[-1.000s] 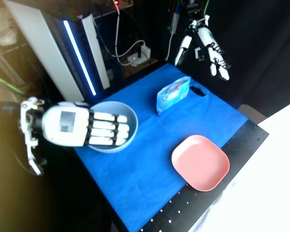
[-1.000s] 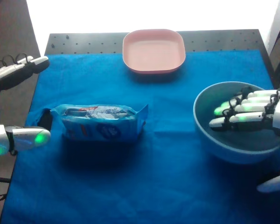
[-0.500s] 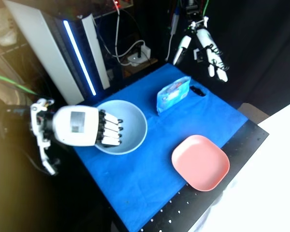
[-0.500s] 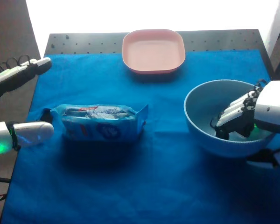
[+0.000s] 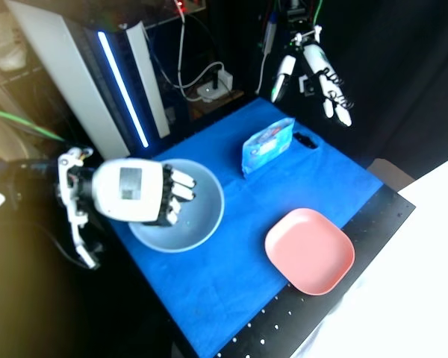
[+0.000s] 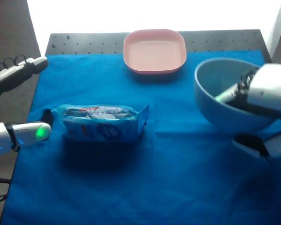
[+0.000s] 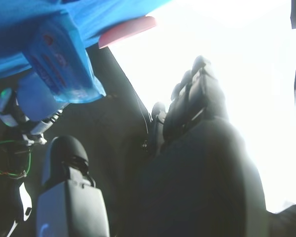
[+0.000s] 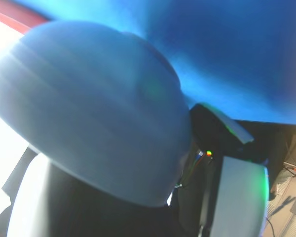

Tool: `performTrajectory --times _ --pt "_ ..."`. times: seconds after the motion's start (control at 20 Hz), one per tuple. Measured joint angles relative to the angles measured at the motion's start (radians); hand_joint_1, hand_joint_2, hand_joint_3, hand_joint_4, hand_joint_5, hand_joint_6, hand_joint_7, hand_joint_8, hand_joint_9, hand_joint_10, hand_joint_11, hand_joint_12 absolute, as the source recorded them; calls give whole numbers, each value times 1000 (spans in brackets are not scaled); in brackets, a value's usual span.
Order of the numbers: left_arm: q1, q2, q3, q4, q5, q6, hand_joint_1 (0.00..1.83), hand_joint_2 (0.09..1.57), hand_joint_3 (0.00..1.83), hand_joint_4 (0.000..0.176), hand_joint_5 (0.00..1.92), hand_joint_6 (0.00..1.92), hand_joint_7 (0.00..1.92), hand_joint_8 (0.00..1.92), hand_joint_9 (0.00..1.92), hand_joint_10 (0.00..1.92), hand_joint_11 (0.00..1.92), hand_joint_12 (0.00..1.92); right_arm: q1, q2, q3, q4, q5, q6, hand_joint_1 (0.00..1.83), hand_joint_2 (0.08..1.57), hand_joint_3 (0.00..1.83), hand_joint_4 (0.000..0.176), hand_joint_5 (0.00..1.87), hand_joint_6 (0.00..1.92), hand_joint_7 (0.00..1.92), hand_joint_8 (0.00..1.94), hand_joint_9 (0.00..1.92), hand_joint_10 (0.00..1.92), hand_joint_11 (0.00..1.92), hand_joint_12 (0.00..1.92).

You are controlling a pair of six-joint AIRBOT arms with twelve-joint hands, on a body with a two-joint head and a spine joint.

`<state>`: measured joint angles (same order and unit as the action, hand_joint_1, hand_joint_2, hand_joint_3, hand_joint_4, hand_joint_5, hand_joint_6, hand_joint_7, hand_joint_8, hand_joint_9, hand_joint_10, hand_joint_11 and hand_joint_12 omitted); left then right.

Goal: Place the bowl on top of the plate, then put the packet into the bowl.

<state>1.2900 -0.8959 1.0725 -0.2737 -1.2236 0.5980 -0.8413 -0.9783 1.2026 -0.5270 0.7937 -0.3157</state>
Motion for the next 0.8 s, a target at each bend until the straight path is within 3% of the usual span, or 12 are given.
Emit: performTrajectory --times 0.1,0.2,0.25,0.3,0.35,0.4,0.45,0.5,0.65,0.7,0.75,0.8 --pt "0 -1 0 3 0 0 630 1009 0 97 96 2 39 5 0 0 0 0 18 -16 19 39 32 -15 950 994 904 0 598 1920 1230 1941 1456 1921 1456 1921" --pt "0 -6 0 1 -3 -1 606 1001 0 114 101 3 47 7 0 0 0 0 37 -47 50 124 46 -68 1015 1016 691 0 652 1720 1298 1941 1477 1921 1490 1921" --pt "0 -6 0 5 -3 0 607 992 0 130 104 4 45 5 0 0 0 0 53 -60 66 154 50 -84 1205 1128 427 0 807 1881 1319 1941 1504 1921 1562 1921" --pt "0 -6 0 3 -6 0 589 980 0 148 113 7 55 7 11 4 0 0 81 -78 84 177 54 -106 1300 1245 246 114 820 1919 1267 1941 1512 1921 1556 1921" --pt "0 -6 0 -1 -6 0 588 983 0 140 115 6 49 4 1 0 0 0 105 -98 105 181 57 -106 1371 1256 245 155 857 1921 1242 1941 1488 1921 1503 1921" --pt "0 -6 0 0 -8 0 588 983 0 140 115 6 49 4 1 0 0 0 122 -117 125 189 66 -105 1371 1256 245 155 857 1921 1242 1941 1488 1921 1503 1921" --pt "0 -6 0 4 -10 -1 582 980 0 139 115 6 46 2 0 0 0 0 142 -145 151 196 73 -106 1354 859 1030 162 907 1921 893 1941 1428 1921 1379 1921" --pt "0 -13 3 0 -11 -1 595 973 0 146 122 7 56 5 5 2 0 0 163 -175 175 191 61 -105 1393 684 1371 162 1138 1921 1004 1941 1390 1921 1339 1921" --pt "0 -19 5 -1 -6 -5 616 976 0 150 112 1 47 1 2 0 0 0 216 -245 230 167 10 -105 1576 418 1686 158 1151 1921 1098 1848 1174 1921 1343 1921" --pt "0 -19 5 6 -9 -7 611 972 0 157 104 0 40 0 0 0 0 0 237 -269 253 166 -9 -103 1469 377 1802 172 1153 1793 1175 1874 1198 1921 1373 1921" --pt "0 -19 8 11 -7 -8 616 969 0 158 103 0 45 2 0 0 0 0 259 -296 283 163 -31 -105 1428 448 1697 0 1027 1812 1091 1894 1120 1921 1381 1921" --pt "0 -19 12 8 -4 -7 627 963 0 151 104 1 43 1 0 0 0 0 282 -323 313 163 -61 -105 1249 549 1569 0 959 1790 1038 1932 1257 1921 1399 1921"
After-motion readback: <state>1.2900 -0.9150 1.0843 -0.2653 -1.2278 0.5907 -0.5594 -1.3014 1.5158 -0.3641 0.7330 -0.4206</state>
